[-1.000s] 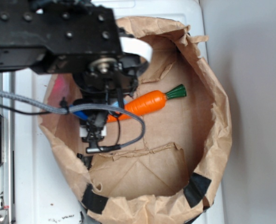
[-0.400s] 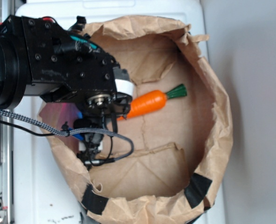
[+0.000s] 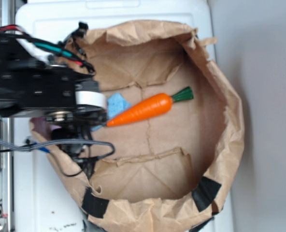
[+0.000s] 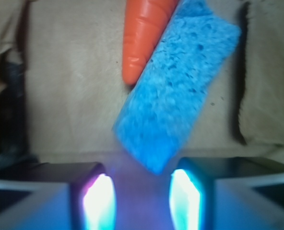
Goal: Grab the blue sponge.
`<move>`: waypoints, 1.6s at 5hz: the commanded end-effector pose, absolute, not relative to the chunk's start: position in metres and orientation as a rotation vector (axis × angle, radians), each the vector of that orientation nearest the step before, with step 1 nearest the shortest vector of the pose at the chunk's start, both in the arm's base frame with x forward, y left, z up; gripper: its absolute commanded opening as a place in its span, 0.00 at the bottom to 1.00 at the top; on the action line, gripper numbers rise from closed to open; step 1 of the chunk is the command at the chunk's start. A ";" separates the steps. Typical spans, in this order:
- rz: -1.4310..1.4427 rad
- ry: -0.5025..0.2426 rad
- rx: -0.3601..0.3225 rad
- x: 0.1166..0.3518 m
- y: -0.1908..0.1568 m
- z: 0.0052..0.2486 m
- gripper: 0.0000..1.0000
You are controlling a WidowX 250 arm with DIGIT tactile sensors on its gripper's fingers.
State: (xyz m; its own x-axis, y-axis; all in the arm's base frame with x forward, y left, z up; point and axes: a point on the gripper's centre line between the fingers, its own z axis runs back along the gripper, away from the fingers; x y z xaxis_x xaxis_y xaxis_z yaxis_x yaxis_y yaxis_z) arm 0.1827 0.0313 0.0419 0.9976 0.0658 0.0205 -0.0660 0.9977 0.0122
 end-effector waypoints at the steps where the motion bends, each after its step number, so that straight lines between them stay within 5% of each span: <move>1: 0.109 -0.107 -0.028 0.163 0.035 0.084 0.00; 2: 0.153 -0.069 -0.079 0.212 0.029 0.110 0.45; 3: 0.187 -0.072 -0.078 0.240 0.034 0.111 1.00; 8: 0.161 -0.078 -0.022 0.275 0.033 0.061 1.00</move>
State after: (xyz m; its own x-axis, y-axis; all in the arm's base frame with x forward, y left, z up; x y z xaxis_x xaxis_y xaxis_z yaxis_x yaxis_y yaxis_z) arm 0.2637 0.0350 0.0497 0.9846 0.1738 0.0180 -0.1733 0.9845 -0.0259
